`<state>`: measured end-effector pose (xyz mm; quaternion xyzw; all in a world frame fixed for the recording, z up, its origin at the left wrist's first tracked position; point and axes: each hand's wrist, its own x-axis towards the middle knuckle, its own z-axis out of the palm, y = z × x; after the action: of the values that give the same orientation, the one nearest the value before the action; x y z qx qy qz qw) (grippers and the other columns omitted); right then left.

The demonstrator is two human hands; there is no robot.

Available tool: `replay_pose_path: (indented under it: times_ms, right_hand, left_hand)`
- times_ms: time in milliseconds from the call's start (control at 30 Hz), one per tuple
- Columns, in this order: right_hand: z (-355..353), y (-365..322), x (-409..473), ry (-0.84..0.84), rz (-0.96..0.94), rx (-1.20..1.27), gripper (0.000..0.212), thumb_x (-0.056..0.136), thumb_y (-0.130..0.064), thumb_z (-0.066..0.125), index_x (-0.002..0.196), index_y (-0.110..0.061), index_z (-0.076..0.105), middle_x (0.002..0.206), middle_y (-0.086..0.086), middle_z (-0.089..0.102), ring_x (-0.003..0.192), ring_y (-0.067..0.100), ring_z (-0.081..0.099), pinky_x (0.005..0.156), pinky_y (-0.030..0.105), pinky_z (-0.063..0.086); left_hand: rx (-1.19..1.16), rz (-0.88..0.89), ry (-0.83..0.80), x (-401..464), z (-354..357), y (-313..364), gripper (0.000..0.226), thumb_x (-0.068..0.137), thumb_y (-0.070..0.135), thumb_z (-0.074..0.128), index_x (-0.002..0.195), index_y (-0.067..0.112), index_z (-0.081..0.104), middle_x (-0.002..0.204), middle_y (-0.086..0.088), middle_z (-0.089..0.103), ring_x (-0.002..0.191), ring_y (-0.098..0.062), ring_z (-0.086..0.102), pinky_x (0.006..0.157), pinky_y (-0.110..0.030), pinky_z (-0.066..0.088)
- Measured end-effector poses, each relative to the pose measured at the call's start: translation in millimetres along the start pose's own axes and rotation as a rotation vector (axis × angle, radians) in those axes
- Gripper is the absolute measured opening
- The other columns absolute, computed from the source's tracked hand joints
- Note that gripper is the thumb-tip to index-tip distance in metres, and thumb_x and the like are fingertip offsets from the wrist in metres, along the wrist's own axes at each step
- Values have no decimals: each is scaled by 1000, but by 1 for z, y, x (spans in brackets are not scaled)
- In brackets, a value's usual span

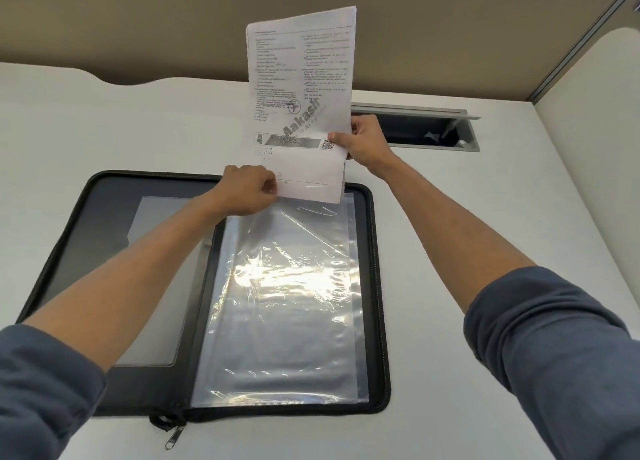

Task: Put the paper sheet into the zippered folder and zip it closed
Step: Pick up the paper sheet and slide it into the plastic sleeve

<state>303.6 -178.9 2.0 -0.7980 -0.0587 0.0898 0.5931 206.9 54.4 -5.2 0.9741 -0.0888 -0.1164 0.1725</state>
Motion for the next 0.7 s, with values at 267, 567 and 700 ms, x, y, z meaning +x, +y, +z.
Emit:
replay_pose_path:
  times_ms: [267, 567, 700]
  right_hand:
    - [5, -1, 1, -2, 22, -69, 30, 88, -8, 68, 116, 2, 65, 117, 14, 69, 97, 26, 70, 76, 37, 61]
    - [7, -13, 4, 215, -26, 21, 18, 87, -9, 67, 103, -1, 70, 99, 9, 73, 88, 26, 72, 73, 43, 61]
    - [8, -22, 0, 303, -49, 132, 20, 88, -5, 64, 107, 0, 69, 97, 8, 72, 88, 26, 71, 63, 35, 61]
  left_hand:
    - [-99, -8, 9, -5, -9, -21, 8, 92, 14, 52, 93, 14, 60, 93, 0, 64, 94, -27, 57, 84, -36, 41]
    - [-361, 32, -57, -13, -8, 1, 10, 88, 13, 56, 89, 13, 65, 97, -5, 68, 97, -24, 61, 81, -26, 44]
    - [-428, 137, -10, -9, 5, 27, 10, 91, 22, 62, 92, 13, 67, 95, -2, 70, 94, -18, 64, 85, -28, 46]
